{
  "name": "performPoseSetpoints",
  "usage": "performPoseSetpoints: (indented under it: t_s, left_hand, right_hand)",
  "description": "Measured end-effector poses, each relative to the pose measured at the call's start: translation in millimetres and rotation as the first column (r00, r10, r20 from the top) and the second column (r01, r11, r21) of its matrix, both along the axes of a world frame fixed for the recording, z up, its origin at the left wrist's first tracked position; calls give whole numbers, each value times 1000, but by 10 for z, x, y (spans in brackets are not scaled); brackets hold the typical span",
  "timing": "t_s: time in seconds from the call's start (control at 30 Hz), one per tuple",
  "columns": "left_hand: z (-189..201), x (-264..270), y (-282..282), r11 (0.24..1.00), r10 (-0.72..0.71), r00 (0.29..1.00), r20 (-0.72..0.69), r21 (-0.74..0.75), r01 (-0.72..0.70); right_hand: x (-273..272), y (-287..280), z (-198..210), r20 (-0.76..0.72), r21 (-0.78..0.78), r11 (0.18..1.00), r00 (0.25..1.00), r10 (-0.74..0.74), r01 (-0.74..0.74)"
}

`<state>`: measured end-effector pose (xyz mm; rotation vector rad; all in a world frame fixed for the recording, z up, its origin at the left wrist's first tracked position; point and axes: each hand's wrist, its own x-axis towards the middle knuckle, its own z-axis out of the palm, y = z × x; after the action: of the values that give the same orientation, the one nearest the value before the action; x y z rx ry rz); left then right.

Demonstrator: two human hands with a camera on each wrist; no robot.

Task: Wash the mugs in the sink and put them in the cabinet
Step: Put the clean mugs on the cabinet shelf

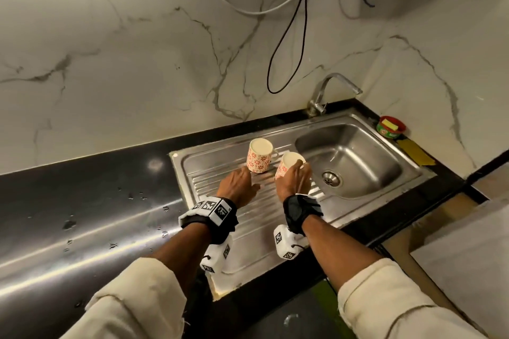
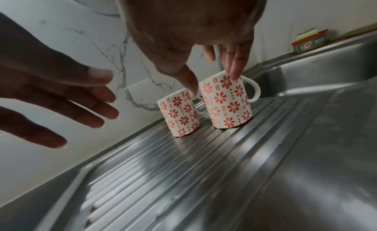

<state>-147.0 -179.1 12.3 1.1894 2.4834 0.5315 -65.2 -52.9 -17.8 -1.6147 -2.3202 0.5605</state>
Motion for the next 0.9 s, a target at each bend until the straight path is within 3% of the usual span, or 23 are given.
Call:
performPoseSetpoints:
  t_s: [0.1, 0.23, 0.4, 0.73, 0.9]
  left_hand:
    - [-58, 38, 124, 999, -24, 999, 29, 44, 23]
    - [-152, 97, 228, 999, -18, 999, 46, 44, 16]
    - [-172, 210, 289, 1000, -8, 996, 89, -10, 9]
    - [-183, 396, 305, 996, 18, 998, 68, -89, -12]
    - [-143, 449, 145, 994, 53, 997, 61, -103, -47]
  right_hand:
    - [57, 315, 25, 40, -29, 1000, 999, 13, -12]
    - [97, 674, -6, 79, -204, 977, 994, 71, -53]
    - [138, 807, -74, 131, -187, 979, 985, 109, -83]
    - [296, 693, -324, -146, -398, 911, 988, 55, -110]
    - [276, 469, -325, -248, -251, 960, 967, 58, -122]
